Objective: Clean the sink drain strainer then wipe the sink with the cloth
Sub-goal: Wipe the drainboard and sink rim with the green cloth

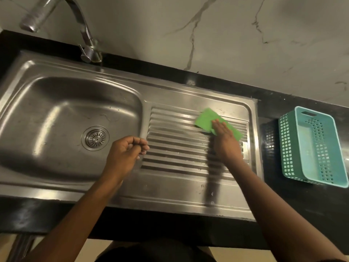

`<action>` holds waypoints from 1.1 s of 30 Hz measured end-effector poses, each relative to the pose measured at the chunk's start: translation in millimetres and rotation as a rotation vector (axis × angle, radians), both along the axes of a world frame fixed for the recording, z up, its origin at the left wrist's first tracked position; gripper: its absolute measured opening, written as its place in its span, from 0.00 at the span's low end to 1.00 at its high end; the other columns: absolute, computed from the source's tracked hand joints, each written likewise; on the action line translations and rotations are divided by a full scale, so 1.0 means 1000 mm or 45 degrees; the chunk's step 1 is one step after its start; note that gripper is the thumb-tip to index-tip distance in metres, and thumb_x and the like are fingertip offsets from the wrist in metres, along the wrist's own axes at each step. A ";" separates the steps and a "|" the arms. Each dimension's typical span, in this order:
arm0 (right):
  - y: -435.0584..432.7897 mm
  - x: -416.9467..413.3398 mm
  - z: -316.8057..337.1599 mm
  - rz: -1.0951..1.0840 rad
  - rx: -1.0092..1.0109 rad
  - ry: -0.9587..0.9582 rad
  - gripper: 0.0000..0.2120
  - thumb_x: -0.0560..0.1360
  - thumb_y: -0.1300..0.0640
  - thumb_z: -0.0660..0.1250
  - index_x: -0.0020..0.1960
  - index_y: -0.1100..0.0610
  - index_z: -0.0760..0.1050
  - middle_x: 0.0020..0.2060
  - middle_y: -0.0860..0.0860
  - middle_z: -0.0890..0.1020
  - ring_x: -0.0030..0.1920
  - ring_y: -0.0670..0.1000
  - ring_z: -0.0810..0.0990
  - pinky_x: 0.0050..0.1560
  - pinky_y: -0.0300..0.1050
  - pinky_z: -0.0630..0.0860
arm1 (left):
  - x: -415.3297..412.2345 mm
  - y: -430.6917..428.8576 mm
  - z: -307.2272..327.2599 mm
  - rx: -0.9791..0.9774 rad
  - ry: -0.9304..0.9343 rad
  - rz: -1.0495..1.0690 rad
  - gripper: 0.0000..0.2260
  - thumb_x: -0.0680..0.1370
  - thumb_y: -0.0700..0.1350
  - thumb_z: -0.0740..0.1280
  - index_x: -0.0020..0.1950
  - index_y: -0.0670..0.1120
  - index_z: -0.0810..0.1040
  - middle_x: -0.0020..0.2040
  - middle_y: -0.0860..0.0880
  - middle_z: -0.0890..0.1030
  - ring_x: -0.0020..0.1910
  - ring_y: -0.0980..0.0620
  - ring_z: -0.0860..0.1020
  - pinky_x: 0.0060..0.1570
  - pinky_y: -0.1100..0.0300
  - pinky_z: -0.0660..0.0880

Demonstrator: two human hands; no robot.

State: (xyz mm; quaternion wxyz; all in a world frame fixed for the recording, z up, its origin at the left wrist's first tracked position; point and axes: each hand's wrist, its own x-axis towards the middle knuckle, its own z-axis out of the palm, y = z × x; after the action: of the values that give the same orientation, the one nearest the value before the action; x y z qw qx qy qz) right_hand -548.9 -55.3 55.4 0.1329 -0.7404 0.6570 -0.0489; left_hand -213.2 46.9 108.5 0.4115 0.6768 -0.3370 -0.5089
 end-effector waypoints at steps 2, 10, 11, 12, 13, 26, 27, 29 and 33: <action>0.004 -0.035 0.003 -0.154 0.019 0.042 0.25 0.84 0.61 0.60 0.81 0.56 0.65 0.80 0.56 0.66 0.81 0.61 0.62 0.80 0.55 0.53 | -0.001 -0.001 0.000 0.000 0.009 -0.018 0.13 0.79 0.32 0.64 0.47 0.47 0.85 0.42 0.48 0.88 0.43 0.50 0.85 0.42 0.61 0.77; -0.021 0.086 0.001 -0.356 0.077 0.010 0.26 0.83 0.58 0.58 0.81 0.53 0.62 0.82 0.55 0.61 0.82 0.63 0.55 0.79 0.68 0.55 | 0.009 0.005 0.004 -0.016 -0.018 -0.016 0.13 0.79 0.34 0.65 0.48 0.48 0.85 0.43 0.49 0.88 0.46 0.48 0.86 0.45 0.56 0.79; -0.022 0.110 0.002 -0.242 0.085 0.010 0.28 0.83 0.58 0.59 0.82 0.52 0.61 0.82 0.54 0.61 0.83 0.62 0.54 0.80 0.67 0.55 | 0.010 0.006 0.003 -0.011 -0.025 -0.011 0.13 0.79 0.34 0.65 0.48 0.49 0.85 0.43 0.50 0.89 0.46 0.48 0.86 0.46 0.55 0.79; -0.023 0.133 0.004 -0.126 0.101 0.008 0.29 0.82 0.59 0.59 0.83 0.51 0.60 0.83 0.54 0.60 0.83 0.62 0.53 0.80 0.66 0.53 | 0.011 0.008 0.002 -0.009 -0.031 -0.001 0.13 0.79 0.34 0.65 0.47 0.49 0.85 0.43 0.50 0.89 0.47 0.48 0.86 0.47 0.54 0.79; -0.023 0.155 0.006 -0.010 0.118 0.000 0.31 0.82 0.60 0.59 0.83 0.51 0.58 0.83 0.53 0.59 0.83 0.61 0.53 0.81 0.66 0.51 | 0.011 0.009 0.002 -0.009 -0.038 0.010 0.14 0.79 0.33 0.65 0.47 0.50 0.85 0.42 0.50 0.89 0.47 0.47 0.87 0.48 0.52 0.79; 0.014 0.123 0.003 0.453 0.079 -0.167 0.32 0.79 0.66 0.57 0.82 0.54 0.62 0.81 0.53 0.64 0.82 0.58 0.60 0.82 0.56 0.55 | -0.011 0.010 0.016 -0.081 -0.030 0.048 0.14 0.79 0.32 0.64 0.46 0.48 0.84 0.40 0.49 0.88 0.44 0.48 0.85 0.43 0.59 0.78; 0.013 0.100 0.001 0.355 0.051 -0.158 0.32 0.79 0.66 0.58 0.82 0.55 0.63 0.81 0.55 0.65 0.81 0.59 0.62 0.81 0.56 0.56 | -0.013 0.012 0.016 -0.080 -0.030 0.034 0.14 0.79 0.32 0.64 0.47 0.48 0.84 0.41 0.48 0.88 0.44 0.48 0.85 0.44 0.58 0.78; 0.011 0.046 0.002 0.146 0.018 -0.099 0.30 0.79 0.65 0.61 0.81 0.56 0.64 0.79 0.57 0.67 0.80 0.61 0.63 0.81 0.56 0.57 | -0.019 0.015 0.016 -0.077 -0.032 0.008 0.13 0.79 0.32 0.64 0.48 0.46 0.85 0.43 0.46 0.88 0.44 0.47 0.85 0.45 0.55 0.78; 0.009 -0.055 0.012 -0.163 0.033 -0.008 0.25 0.82 0.60 0.63 0.79 0.58 0.68 0.77 0.59 0.71 0.78 0.62 0.67 0.80 0.56 0.60 | -0.033 0.025 0.018 -0.046 -0.026 -0.002 0.13 0.79 0.32 0.64 0.49 0.46 0.85 0.43 0.47 0.88 0.46 0.47 0.85 0.46 0.55 0.78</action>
State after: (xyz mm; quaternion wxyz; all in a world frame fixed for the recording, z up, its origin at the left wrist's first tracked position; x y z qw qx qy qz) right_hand -603.6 -45.9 67.1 0.1411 -0.6949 0.7033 -0.0512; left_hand -246.4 71.6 127.0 0.4199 0.6743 -0.3508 -0.4960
